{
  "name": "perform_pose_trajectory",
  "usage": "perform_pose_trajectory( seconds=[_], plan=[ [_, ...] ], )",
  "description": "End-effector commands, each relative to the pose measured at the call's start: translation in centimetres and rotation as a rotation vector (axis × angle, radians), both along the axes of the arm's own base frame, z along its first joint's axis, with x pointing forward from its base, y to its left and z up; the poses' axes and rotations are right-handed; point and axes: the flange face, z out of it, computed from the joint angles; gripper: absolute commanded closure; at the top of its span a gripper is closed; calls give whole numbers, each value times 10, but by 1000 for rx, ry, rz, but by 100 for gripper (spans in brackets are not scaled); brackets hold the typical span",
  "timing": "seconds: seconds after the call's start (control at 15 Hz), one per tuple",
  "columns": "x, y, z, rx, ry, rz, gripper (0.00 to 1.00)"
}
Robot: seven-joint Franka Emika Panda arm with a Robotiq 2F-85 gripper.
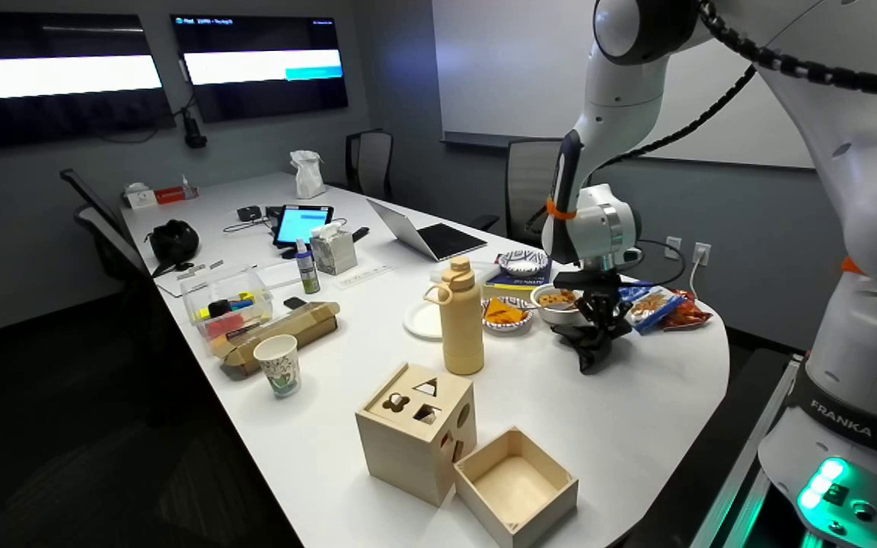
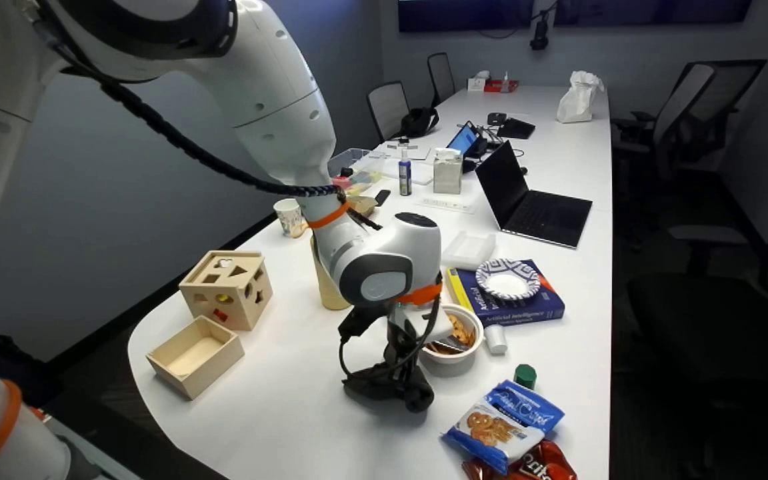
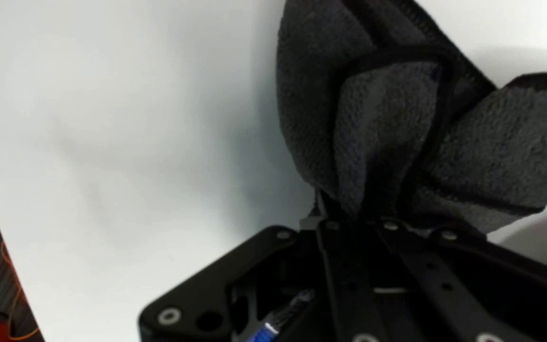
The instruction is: Pick up the towel and clean the other end of the table
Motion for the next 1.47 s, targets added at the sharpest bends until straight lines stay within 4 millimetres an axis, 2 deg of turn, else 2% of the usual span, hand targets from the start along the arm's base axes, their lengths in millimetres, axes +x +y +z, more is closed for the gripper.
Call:
perform_pose_trajectory(
  seconds=[0.0, 0.33, 0.6, 0.8, 0.93, 1.0, 1.2, 1.4],
  plan=[
    [6, 13, 0, 63, -44, 88, 98],
    [-20, 28, -14, 140, 28, 147, 98],
    [-49, 28, -10, 151, 74, 96, 98],
    [-77, 21, -8, 139, 111, 14, 98],
    [-87, 10, -14, 122, 96, -37, 98],
    [-88, 5, -15, 121, 66, -37, 98],
    [-71, -3, -20, 76, -14, -43, 98],
    [-52, 4, -15, 139, -126, 16, 98]
  ],
)
